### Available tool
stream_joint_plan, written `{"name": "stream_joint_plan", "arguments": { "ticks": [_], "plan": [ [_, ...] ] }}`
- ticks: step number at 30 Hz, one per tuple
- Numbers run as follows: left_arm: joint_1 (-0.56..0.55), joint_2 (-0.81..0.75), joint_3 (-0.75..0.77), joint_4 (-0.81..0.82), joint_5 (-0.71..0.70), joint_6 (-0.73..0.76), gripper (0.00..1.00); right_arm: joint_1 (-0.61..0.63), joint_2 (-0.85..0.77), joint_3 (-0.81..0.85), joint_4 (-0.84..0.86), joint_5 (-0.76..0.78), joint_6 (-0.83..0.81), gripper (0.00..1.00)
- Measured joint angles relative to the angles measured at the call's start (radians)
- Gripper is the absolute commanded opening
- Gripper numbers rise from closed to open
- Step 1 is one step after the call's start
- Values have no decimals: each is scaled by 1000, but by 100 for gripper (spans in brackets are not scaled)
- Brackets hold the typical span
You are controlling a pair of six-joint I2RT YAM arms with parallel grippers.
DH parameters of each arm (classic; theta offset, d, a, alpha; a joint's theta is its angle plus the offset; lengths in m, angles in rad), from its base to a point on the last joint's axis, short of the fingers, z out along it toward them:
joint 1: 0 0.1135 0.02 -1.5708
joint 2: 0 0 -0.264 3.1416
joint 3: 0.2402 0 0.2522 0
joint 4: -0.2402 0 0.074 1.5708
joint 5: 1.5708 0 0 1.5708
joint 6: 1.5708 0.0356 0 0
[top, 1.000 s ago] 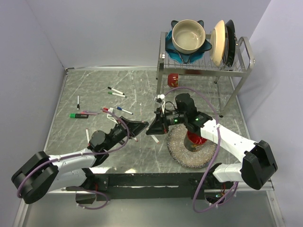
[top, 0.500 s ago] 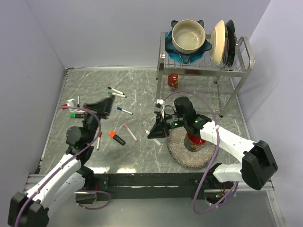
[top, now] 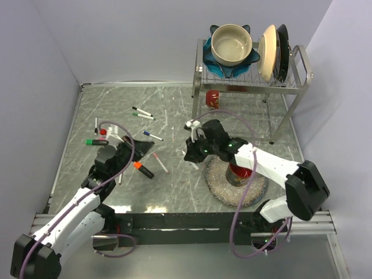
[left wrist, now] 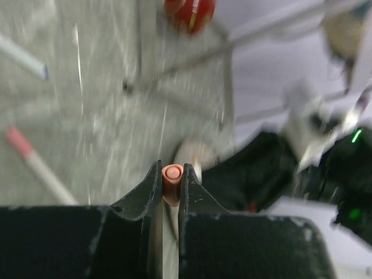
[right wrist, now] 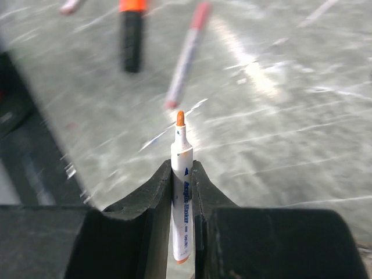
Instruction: Open the pen caps
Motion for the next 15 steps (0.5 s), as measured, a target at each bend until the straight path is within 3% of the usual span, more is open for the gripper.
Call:
{"name": "stream_joint_plan", "arguments": {
  "ticks": [8, 15],
  "plan": [
    [-303, 112, 32, -334, -97, -8, 1, 14, 249, 86, -6, 186, 28, 0],
    [-352, 196, 41, -537, -205, -61, 1, 26, 297, 89, -38, 266, 17, 4]
  ]
}}
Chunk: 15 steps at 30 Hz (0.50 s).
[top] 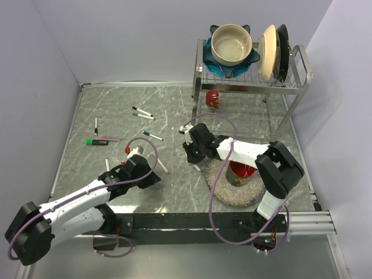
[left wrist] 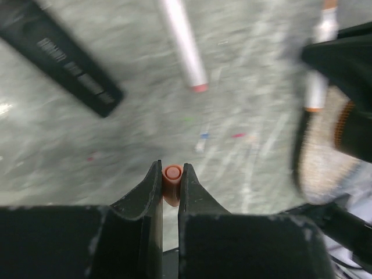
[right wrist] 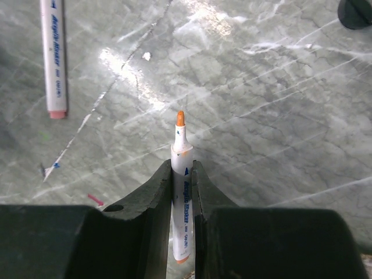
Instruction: Open the pen caps
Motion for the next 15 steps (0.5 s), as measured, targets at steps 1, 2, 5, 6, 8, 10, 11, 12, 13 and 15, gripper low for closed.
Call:
{"name": "stream_joint_plan", "arguments": {
  "ticks": [1, 2, 5, 6, 8, 10, 11, 12, 13, 15],
  "plan": [
    [-4, 12, 0, -16, -8, -6, 1, 1, 4, 3, -2, 7, -2, 5],
    [-8, 23, 0, -29, -16, -11, 1, 3, 10, 8, -5, 13, -5, 6],
    [-18, 54, 0, -63, -39, -22, 1, 5, 39, 26, -11, 22, -10, 8],
    [-22, 64, 0, -74, -48, -23, 1, 5, 48, 31, -11, 23, -12, 9],
    [-33, 87, 5, -106, -66, -25, 2, 5, 63, 33, -15, 22, -14, 12],
    [-46, 109, 14, -129, -80, -26, 6, 5, 67, 33, -22, 22, -17, 14],
    [-51, 117, 18, -137, -85, -26, 7, 5, 68, 33, -25, 22, -19, 14],
    [-56, 126, 23, -145, -88, -26, 10, 5, 68, 33, -27, 21, -20, 15],
    [-61, 136, 26, -148, -93, -26, 12, 5, 68, 33, -28, 21, -21, 16],
    [-69, 153, 35, -150, -103, -26, 18, 5, 68, 33, -30, 21, -26, 17]
  ]
}}
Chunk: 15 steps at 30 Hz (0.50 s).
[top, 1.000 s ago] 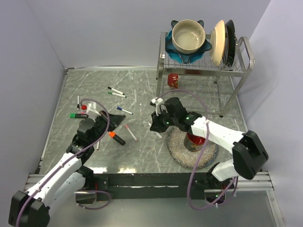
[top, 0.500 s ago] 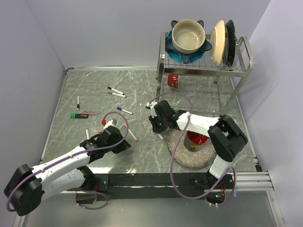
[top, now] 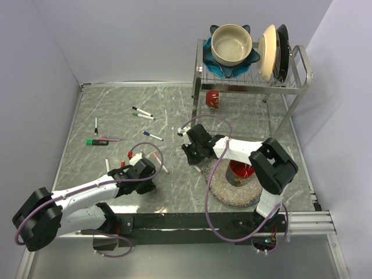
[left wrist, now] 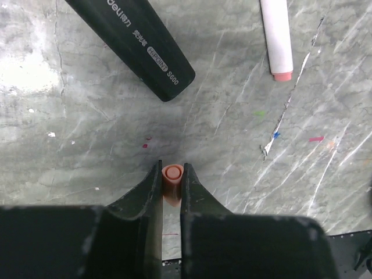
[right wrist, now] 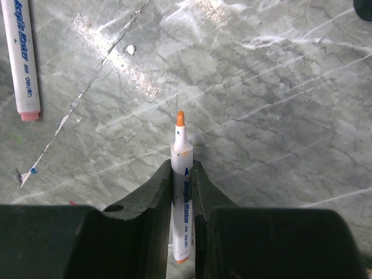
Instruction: Open the pen caps
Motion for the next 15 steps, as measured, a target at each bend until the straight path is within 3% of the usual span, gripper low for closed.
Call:
{"name": "stream_joint_plan", "arguments": {
  "ticks": [6, 15],
  "plan": [
    [-32, 53, 39, -34, -40, -6, 30, 0, 0, 17, -19, -11, -12, 24],
    [-71, 97, 80, -76, -87, -26, 35, 0, 1, 31, -35, -39, -39, 33]
  ]
}}
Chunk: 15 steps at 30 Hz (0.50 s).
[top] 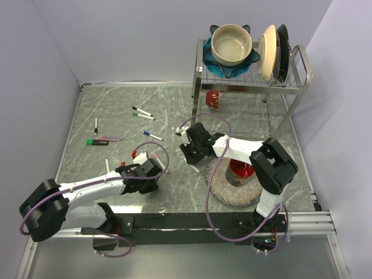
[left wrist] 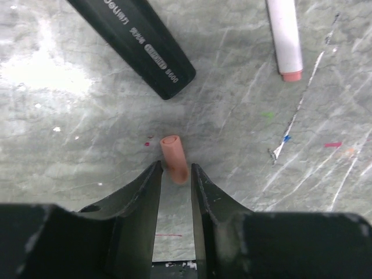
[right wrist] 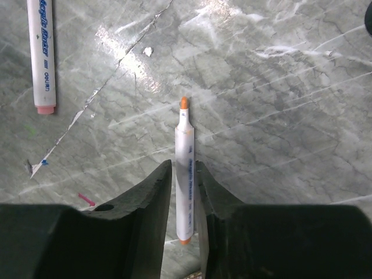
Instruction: Open the pen caps
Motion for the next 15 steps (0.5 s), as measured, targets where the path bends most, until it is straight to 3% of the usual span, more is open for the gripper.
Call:
{"name": "stream_joint_plan", "arguments": {
  "ticks": [4, 8, 11, 14, 15],
  "plan": [
    [-8, 0, 7, -29, -18, -12, 39, 0, 0, 0, -6, -6, -10, 36],
    [-14, -3, 17, -72, -37, -23, 50, 0, 0, 4, -21, -9, -27, 43],
    [-19, -24, 29, -109, -57, -26, 64, 0, -2, 23, -54, -38, -83, 48],
    [-21, -74, 45, -136, -85, -33, 89, 0, -26, 42, -113, -95, -187, 54],
    [-21, -101, 47, -136, -96, -39, 93, 0, -46, 45, -140, -122, -229, 54]
  ]
}}
